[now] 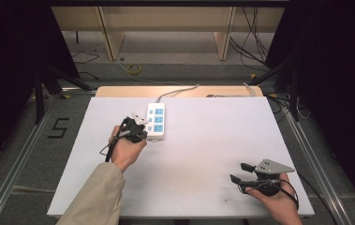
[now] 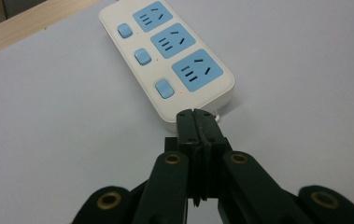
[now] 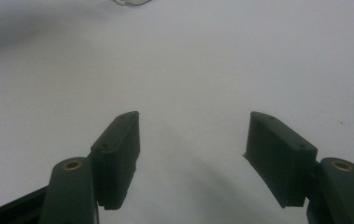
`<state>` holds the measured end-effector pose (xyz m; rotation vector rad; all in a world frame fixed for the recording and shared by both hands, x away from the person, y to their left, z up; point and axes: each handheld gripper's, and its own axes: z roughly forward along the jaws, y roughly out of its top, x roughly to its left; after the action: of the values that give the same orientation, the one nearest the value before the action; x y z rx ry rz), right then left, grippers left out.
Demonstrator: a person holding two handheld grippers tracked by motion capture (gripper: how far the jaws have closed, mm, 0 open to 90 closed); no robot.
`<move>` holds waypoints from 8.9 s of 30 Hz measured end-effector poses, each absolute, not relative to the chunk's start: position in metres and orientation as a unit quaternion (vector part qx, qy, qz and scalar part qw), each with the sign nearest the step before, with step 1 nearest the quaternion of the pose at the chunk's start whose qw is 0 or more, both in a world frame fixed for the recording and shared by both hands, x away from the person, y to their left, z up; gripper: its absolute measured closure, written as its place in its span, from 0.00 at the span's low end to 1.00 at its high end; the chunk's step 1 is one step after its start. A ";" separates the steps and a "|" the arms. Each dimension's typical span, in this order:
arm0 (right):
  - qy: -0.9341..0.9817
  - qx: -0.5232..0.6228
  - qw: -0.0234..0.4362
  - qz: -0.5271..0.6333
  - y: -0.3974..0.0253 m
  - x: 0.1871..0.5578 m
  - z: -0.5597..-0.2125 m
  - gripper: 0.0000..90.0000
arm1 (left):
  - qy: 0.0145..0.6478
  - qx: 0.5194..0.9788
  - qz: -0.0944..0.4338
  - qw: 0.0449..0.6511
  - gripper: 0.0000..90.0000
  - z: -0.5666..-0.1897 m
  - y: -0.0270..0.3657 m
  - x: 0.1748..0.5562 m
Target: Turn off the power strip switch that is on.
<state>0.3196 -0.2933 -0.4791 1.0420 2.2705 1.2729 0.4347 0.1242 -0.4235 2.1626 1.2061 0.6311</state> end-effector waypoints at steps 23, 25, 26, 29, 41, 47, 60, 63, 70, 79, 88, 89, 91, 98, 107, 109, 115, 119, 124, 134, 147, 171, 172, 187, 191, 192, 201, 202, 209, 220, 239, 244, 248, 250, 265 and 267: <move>0.799 0.367 0.166 0.447 -0.293 0.320 -0.480 0.40 | 0.452 0.815 0.237 0.274 1.00 -0.422 0.119 0.448; 0.799 0.367 0.166 0.447 -0.293 0.320 -0.480 0.40 | 0.451 0.816 0.238 0.272 1.00 -0.421 0.118 0.450; 0.799 0.367 0.166 0.447 -0.293 0.320 -0.480 0.40 | 0.450 0.817 0.239 0.271 1.00 -0.421 0.118 0.451; 0.799 0.366 0.166 0.447 -0.293 0.320 -0.480 0.40 | 0.453 0.816 0.239 0.270 1.00 -0.420 0.117 0.453; 0.799 0.368 0.165 0.447 -0.293 0.320 -0.479 0.40 | 0.454 0.817 0.238 0.263 1.00 -0.418 0.115 0.461; 0.798 0.368 0.164 0.447 -0.293 0.320 -0.479 0.40 | 0.458 0.816 0.236 0.260 1.00 -0.421 0.114 0.466; 0.798 0.368 0.164 0.447 -0.294 0.320 -0.479 0.40 | 0.464 0.817 0.234 0.248 1.00 -0.423 0.114 0.475; 0.798 0.368 0.164 0.447 -0.294 0.320 -0.479 0.40 | 0.463 0.819 0.234 0.246 1.00 -0.422 0.113 0.478; 0.798 0.369 0.164 0.447 -0.294 0.320 -0.480 0.40 | 0.464 0.819 0.236 0.243 1.00 -0.420 0.110 0.482; 0.798 0.369 0.164 0.447 -0.294 0.320 -0.480 0.40 | 0.465 0.821 0.233 0.236 1.00 -0.422 0.107 0.487; 0.798 0.368 0.164 0.447 -0.294 0.320 -0.480 0.40 | 0.464 0.823 0.231 0.232 1.00 -0.420 0.103 0.493; 0.798 0.368 0.164 0.447 -0.294 0.320 -0.480 0.40 | 0.464 0.824 0.231 0.230 1.00 -0.419 0.103 0.493; 0.798 0.369 0.164 0.447 -0.294 0.320 -0.480 0.40 | 0.463 0.824 0.232 0.229 1.00 -0.419 0.101 0.494; 0.798 0.368 0.164 0.448 -0.294 0.320 -0.479 0.40 | 0.463 0.825 0.234 0.225 1.00 -0.417 0.098 0.498; 0.798 0.368 0.163 0.448 -0.294 0.320 -0.479 0.40 | 0.465 0.825 0.232 0.221 1.00 -0.415 0.094 0.506; 0.798 0.368 0.163 0.448 -0.294 0.320 -0.479 0.40 | 0.465 0.826 0.231 0.219 1.00 -0.415 0.093 0.507; 0.798 0.367 0.163 0.448 -0.294 0.320 -0.479 0.40 | 0.464 0.829 0.233 0.209 1.00 -0.414 0.091 0.511; 0.799 0.367 0.163 0.447 -0.294 0.320 -0.480 0.40 | 0.467 0.830 0.228 0.202 1.00 -0.414 0.091 0.514; 0.799 0.366 0.163 0.448 -0.294 0.320 -0.480 0.40 | 0.469 0.831 0.224 0.197 1.00 -0.415 0.090 0.518; 0.799 0.367 0.163 0.448 -0.294 0.320 -0.480 0.40 | 0.478 0.834 0.206 0.182 1.00 -0.422 0.093 0.523; 0.799 0.367 0.163 0.448 -0.294 0.320 -0.480 0.40 | 0.478 0.840 0.196 0.168 1.00 -0.428 0.093 0.525; 0.798 0.367 0.163 0.449 -0.295 0.320 -0.480 0.40 | 0.490 0.839 0.183 0.152 1.00 -0.439 0.090 0.529; 0.798 0.367 0.162 0.450 -0.295 0.320 -0.480 0.40 | 0.491 0.839 0.183 0.149 1.00 -0.439 0.091 0.529; 0.798 0.367 0.162 0.449 -0.295 0.320 -0.481 0.40 | 0.494 0.837 0.185 0.142 1.00 -0.439 0.088 0.530; 0.799 0.365 0.163 0.449 -0.295 0.320 -0.481 0.40 | 0.498 0.835 0.183 0.143 1.00 -0.439 0.088 0.530; 0.799 0.365 0.163 0.450 -0.294 0.320 -0.480 0.40 | 0.499 0.835 0.184 0.142 1.00 -0.439 0.088 0.530; 0.799 0.366 0.162 0.449 -0.294 0.320 -0.480 0.40 | 0.497 0.838 0.182 0.133 1.00 -0.438 0.087 0.531; 0.799 0.366 0.162 0.449 -0.294 0.320 -0.480 0.40 | 0.493 0.841 0.183 0.128 1.00 -0.438 0.087 0.531; 0.799 0.367 0.162 0.448 -0.294 0.320 -0.481 0.40 | 0.485 0.845 0.190 0.122 1.00 -0.438 0.085 0.530; 0.800 0.366 0.162 0.447 -0.294 0.320 -0.480 0.40 | 0.484 0.844 0.202 0.116 1.00 -0.440 0.077 0.528; 0.800 0.367 0.162 0.447 -0.294 0.319 -0.480 0.40 | 0.498 0.836 0.197 0.122 1.00 -0.440 0.079 0.529; 0.800 0.365 0.163 0.447 -0.295 0.319 -0.480 0.40 | 0.486 0.840 0.211 0.116 1.00 -0.441 0.076 0.526; 0.800 0.366 0.163 0.447 -0.294 0.319 -0.480 0.40 | 0.485 0.840 0.213 0.117 1.00 -0.441 0.076 0.526; 0.800 0.365 0.162 0.447 -0.294 0.319 -0.480 0.40 | 0.481 0.842 0.214 0.120 1.00 -0.442 0.076 0.526; 0.800 0.365 0.163 0.448 -0.294 0.320 -0.480 0.40 | 0.478 0.842 0.197 0.154 1.00 -0.438 0.085 0.522; 0.800 0.365 0.164 0.448 -0.294 0.320 -0.480 0.40 | 0.481 0.839 0.200 0.158 1.00 -0.439 0.088 0.521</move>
<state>0.3195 -0.2943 -0.4802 1.0408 2.2802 1.2767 0.5212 0.0877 -0.4385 2.3995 1.3769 0.5722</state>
